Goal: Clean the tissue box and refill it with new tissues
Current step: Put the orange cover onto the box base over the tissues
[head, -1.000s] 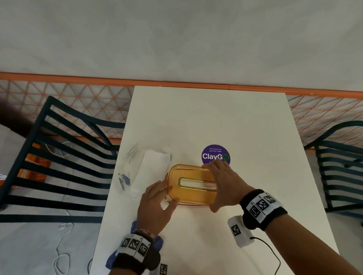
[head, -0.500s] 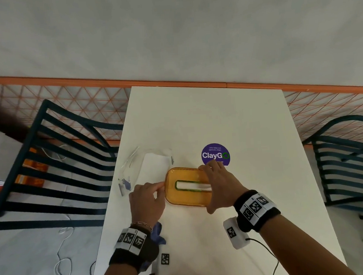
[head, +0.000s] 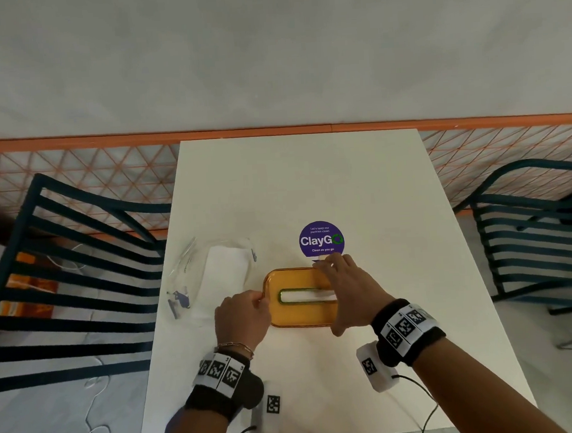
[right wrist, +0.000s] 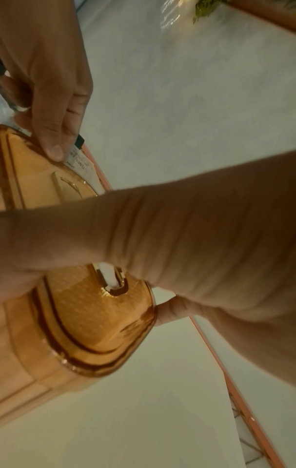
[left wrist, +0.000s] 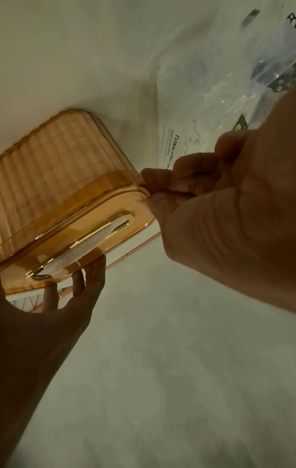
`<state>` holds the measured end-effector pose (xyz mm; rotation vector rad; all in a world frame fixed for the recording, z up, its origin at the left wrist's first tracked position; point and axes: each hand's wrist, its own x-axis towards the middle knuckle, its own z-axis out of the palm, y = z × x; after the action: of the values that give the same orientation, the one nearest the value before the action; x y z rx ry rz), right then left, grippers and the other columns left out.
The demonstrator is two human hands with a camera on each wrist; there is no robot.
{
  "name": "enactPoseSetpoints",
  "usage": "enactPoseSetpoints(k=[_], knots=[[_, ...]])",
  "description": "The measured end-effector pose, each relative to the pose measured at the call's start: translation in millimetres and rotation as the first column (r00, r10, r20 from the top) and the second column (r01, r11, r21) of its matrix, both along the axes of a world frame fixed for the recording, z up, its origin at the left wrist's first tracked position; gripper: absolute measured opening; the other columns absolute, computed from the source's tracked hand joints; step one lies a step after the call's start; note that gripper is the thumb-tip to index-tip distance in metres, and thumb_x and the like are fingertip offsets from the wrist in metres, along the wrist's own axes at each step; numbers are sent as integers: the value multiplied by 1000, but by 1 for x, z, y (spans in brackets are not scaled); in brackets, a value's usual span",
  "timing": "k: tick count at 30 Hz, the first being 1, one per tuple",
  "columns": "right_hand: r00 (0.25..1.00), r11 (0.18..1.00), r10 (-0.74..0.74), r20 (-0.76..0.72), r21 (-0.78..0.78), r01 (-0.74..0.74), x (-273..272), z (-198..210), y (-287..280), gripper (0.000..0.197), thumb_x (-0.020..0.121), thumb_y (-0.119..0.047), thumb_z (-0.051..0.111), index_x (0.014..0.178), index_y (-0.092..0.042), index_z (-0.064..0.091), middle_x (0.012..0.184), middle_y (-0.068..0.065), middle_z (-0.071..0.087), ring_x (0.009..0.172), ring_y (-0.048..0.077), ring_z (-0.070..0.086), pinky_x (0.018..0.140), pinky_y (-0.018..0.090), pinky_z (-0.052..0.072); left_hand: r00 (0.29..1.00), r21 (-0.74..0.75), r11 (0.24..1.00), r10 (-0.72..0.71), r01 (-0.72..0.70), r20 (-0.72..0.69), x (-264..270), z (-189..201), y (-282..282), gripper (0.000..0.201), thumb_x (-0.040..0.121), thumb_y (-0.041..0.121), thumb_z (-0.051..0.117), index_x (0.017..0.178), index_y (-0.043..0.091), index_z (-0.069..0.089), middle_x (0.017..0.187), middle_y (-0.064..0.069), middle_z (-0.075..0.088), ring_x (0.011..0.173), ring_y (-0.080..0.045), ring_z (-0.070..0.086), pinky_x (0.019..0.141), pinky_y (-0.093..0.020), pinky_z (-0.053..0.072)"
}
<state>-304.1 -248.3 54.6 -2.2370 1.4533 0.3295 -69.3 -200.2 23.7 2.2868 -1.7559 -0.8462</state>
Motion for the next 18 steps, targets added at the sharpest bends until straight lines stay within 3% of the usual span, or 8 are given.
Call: enactPoseSetpoints(k=[2,3,5,6,8,10,12,18], knots=[[1000,1000,-10,11,3,10,-1,-2,-1,134,40,-49,93,153,-23,25,146,0,32,129,22,34,100,35,51,1000,11,1000,8,-8,-14,-3,3,-2,33,95,30,52,63,23,59,57,6,57,60,-15,56,56,-25,39],[1000,1000,-14,22,8,13,-2,-3,-2,134,42,-49,93,154,-23,24,147,0,32,130,22,34,102,35,49,1000,16,1000,20,-20,-21,-3,4,-3,30,95,30,53,66,24,61,61,6,60,63,-16,58,57,-25,42],[998,1000,-26,57,5,26,-6,-4,-1,131,45,-53,93,154,-23,27,148,-2,35,131,21,35,107,33,44,998,-51,997,48,-51,-45,-3,8,-2,17,96,31,57,97,27,74,86,4,72,84,-19,66,76,-32,55],[996,999,-35,83,-17,37,-10,-3,0,126,45,-54,93,152,-24,33,146,-3,39,129,20,37,107,33,43,999,-120,992,32,-36,-34,-4,8,-2,24,96,32,59,115,26,72,99,2,73,94,-19,65,85,-35,54],[990,993,-45,135,-103,60,-18,-3,3,102,47,-50,92,139,-29,53,136,-7,51,119,19,45,99,32,47,993,-209,971,-113,115,18,-7,8,0,35,93,34,64,128,27,66,110,2,68,103,-21,59,90,-37,50],[983,982,-48,179,-171,79,-23,-5,8,69,57,-39,89,122,-32,67,120,-8,61,105,19,51,89,35,50,957,-234,928,-281,291,74,-14,9,1,38,88,38,70,126,31,68,114,5,65,107,-21,56,91,-36,48],[979,976,-55,194,-195,93,-22,-7,12,47,66,-34,85,111,-31,72,109,-8,66,96,20,53,84,38,51,927,-251,893,-357,374,112,-22,6,-1,35,84,41,73,117,32,72,111,7,64,103,-19,56,87,-34,48],[965,967,-47,260,-232,110,-12,-13,8,17,71,-32,85,85,-32,75,96,-7,64,88,18,53,77,27,45,912,-295,864,-383,409,145,-37,4,-13,14,78,39,81,90,32,79,95,9,61,89,-16,55,77,-31,50]])
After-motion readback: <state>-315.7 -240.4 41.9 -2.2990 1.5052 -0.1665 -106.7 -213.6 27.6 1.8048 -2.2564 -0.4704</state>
